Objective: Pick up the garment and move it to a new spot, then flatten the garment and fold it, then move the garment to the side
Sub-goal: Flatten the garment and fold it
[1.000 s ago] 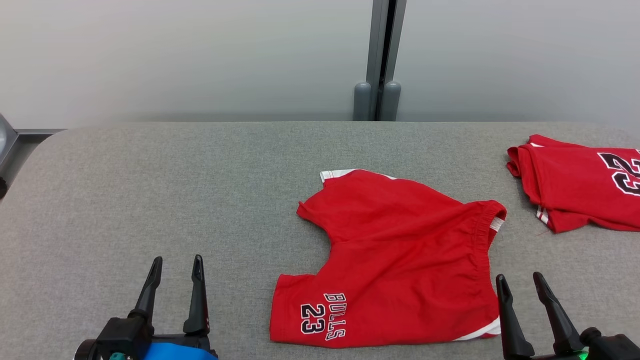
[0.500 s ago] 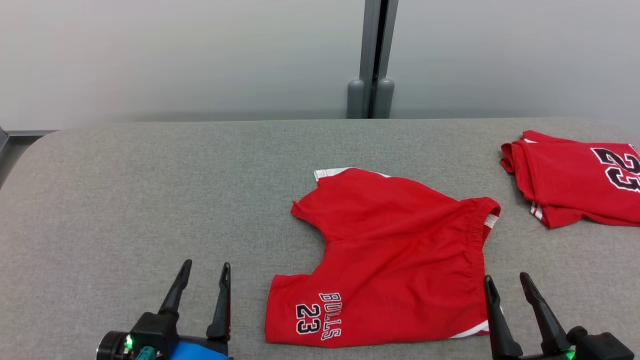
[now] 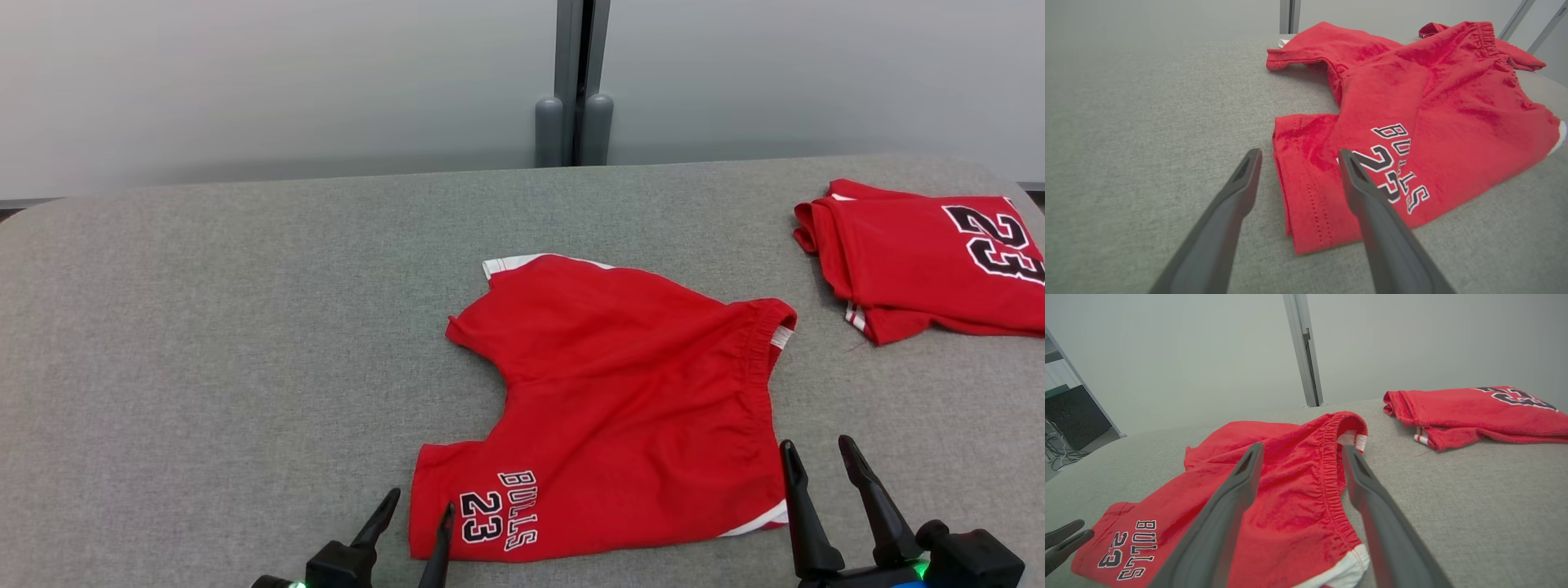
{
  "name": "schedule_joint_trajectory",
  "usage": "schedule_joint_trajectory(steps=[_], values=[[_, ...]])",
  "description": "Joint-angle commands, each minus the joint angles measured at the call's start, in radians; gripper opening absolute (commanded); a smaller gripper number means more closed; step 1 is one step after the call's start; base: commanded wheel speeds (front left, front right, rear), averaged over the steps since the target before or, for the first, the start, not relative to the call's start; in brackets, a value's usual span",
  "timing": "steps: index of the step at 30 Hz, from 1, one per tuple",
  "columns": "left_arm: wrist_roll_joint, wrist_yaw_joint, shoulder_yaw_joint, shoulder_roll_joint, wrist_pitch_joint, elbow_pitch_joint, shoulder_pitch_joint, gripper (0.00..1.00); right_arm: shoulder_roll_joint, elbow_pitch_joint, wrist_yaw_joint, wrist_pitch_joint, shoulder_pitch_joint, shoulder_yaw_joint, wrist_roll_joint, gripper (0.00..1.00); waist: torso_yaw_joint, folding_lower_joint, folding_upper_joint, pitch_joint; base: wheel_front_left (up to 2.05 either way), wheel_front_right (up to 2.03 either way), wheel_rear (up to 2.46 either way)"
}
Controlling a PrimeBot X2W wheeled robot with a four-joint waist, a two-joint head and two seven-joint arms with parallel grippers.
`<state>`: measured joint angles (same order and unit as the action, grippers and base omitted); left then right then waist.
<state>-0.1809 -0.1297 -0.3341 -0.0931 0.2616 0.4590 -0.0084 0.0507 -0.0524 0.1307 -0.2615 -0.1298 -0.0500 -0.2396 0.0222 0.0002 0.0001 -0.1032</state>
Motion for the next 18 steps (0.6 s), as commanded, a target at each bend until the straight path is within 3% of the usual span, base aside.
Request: schedule_joint_trajectory(steps=[1, 16, 17, 18], values=[[-0.007, -0.001, -0.009, -0.006, 0.004, 0.009, -0.021, 1.00, 0.000, -0.003, 0.000, -0.004, 0.011, 0.003, -0.009, 1.00, 0.002, -0.0002, -0.0001, -0.003, 0.00, 0.00, 0.00], [-0.057, -0.001, -0.074, 0.000, 0.004, 0.100, -0.067, 1.00, 0.000, -0.007, 0.000, -0.004, 0.033, -0.009, -0.018, 1.00, 0.031, -0.0002, -0.0001, -0.028, 0.00, 0.00, 0.00], [-0.060, -0.001, -0.081, 0.003, 0.005, 0.104, -0.070, 0.94, 0.000, -0.007, 0.000, -0.004, 0.032, -0.007, -0.019, 1.00, 0.032, -0.0002, -0.0001, -0.028, 0.00, 0.00, 0.00], [-0.067, -0.001, -0.088, 0.004, 0.004, 0.110, -0.074, 0.29, 0.000, -0.007, 0.000, -0.004, 0.031, -0.006, -0.020, 1.00, 0.032, -0.0002, -0.0001, -0.028, 0.00, 0.00, 0.00]])
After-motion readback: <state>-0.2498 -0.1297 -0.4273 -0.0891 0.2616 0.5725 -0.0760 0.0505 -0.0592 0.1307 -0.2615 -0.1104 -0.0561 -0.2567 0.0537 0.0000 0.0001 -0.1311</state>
